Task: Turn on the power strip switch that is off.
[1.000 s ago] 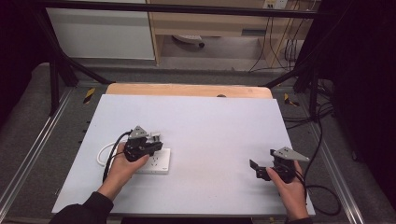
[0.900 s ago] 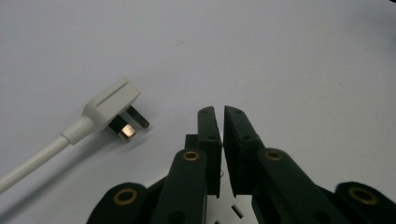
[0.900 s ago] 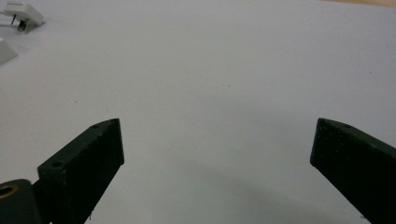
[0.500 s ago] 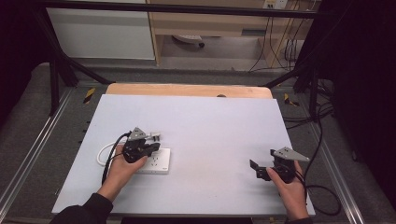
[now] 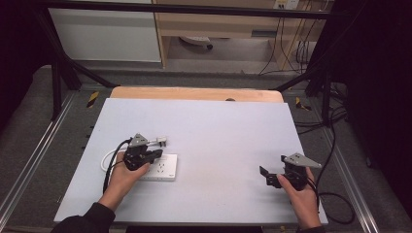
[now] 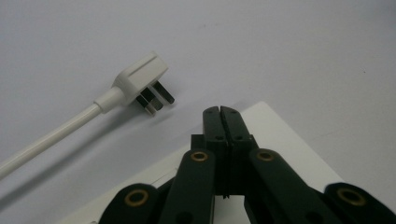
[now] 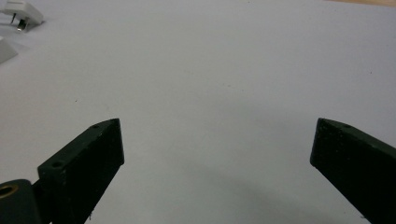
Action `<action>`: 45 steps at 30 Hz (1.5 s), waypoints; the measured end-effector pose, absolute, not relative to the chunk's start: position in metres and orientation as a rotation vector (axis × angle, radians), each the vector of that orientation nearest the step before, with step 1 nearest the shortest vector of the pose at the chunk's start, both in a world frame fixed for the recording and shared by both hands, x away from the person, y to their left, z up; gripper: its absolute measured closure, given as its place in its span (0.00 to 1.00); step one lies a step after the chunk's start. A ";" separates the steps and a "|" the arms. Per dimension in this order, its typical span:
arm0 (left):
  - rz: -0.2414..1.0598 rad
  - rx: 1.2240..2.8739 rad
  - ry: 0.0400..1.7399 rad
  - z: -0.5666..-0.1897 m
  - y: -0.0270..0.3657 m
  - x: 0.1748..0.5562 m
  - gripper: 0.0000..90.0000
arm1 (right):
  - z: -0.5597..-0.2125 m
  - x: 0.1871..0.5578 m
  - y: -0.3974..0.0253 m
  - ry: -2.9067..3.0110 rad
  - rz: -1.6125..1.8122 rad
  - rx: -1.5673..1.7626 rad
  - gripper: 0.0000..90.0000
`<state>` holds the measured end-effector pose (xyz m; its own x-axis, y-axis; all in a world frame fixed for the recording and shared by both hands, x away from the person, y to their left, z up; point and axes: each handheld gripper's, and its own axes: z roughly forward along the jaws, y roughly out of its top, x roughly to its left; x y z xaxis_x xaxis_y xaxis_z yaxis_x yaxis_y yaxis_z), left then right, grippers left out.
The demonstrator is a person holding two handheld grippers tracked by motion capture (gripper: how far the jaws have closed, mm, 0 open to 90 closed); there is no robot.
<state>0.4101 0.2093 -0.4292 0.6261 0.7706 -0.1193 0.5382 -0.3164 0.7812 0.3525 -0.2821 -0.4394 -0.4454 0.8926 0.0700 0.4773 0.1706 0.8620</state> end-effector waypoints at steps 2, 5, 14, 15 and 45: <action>0.350 2.007 1.031 -0.430 0.209 0.410 1.00 | -0.439 0.352 -0.282 1.995 1.207 1.292 0.04; 0.348 2.009 1.037 -0.430 0.210 0.410 1.00 | -0.439 0.352 -0.282 1.995 1.207 1.292 0.04; 0.348 2.013 1.043 -0.432 0.211 0.409 1.00 | -0.439 0.352 -0.282 1.995 1.207 1.292 0.04; 0.349 2.013 1.042 -0.432 0.211 0.410 1.00 | -0.439 0.352 -0.282 1.996 1.207 1.292 0.04; 0.316 2.024 1.031 -0.433 0.208 0.409 1.00 | -0.440 0.353 -0.282 2.002 1.199 1.290 0.04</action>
<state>0.4087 0.2075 -0.4329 0.6330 0.7623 -0.1351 0.5554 -0.3256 0.7651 0.3526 -0.2816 -0.4400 -0.4470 0.8919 0.0680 0.4807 0.1754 0.8591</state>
